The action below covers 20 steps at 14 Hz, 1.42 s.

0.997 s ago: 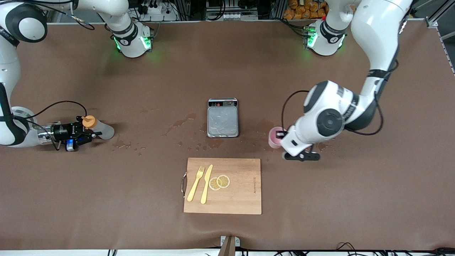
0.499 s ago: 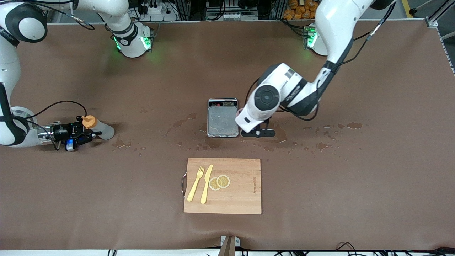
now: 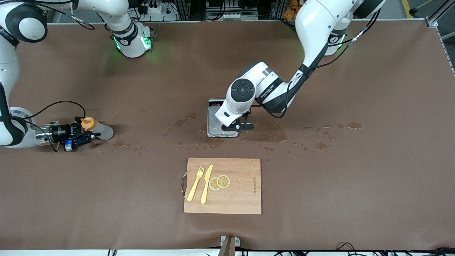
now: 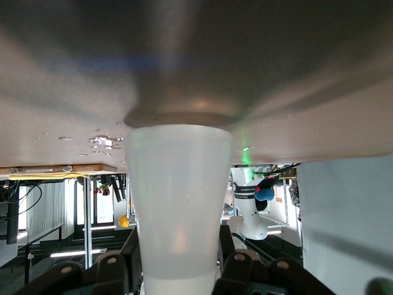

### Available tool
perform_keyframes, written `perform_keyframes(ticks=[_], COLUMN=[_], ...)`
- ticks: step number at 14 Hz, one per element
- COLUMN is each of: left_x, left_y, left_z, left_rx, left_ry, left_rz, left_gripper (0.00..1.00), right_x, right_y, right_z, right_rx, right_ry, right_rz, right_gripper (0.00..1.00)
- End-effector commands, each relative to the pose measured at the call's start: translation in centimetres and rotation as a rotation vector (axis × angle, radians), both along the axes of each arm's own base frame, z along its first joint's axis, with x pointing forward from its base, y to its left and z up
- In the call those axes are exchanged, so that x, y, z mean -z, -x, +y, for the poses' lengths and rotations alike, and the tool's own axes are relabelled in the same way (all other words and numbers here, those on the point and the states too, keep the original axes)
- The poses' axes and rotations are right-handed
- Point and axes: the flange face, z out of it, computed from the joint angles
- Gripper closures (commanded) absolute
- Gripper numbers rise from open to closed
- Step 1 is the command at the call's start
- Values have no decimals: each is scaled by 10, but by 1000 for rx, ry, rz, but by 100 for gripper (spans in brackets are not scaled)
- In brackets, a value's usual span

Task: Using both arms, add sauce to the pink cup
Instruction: 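Carry the pink cup onto the metal scale with the left gripper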

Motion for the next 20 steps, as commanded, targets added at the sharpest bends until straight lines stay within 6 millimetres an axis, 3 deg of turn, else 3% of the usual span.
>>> perform_keyframes(ticks=[1,6,12,13,14,17,20], left_x=[-4,5,12,12,11,3,-2], left_y=[-2,8,14,11,7,1,-3], left_z=[-10,-24,-29,-27,-25,-23,-19], left_rx=[-30,-44,-44,-58,-67,-70,-71], left_ry=[27,45,34,36,45,56,60], left_rz=[-14,-26,-22,-21,-35,-58,-67], left_gripper=[100,100,100,70,1,0,0], right_x=[-32,-55,-102,-106,-113,-133,-158], right_y=[-15,-31,-58,-60,-64,-74,-86], right_z=[9,11,28,30,30,32,51], right_rx=[-11,-25,-53,-65,-69,-90,-116], right_ry=[20,51,123,131,142,201,261], right_rz=[37,60,128,132,133,135,154], right_gripper=[48,48,48,48,48,49,49])
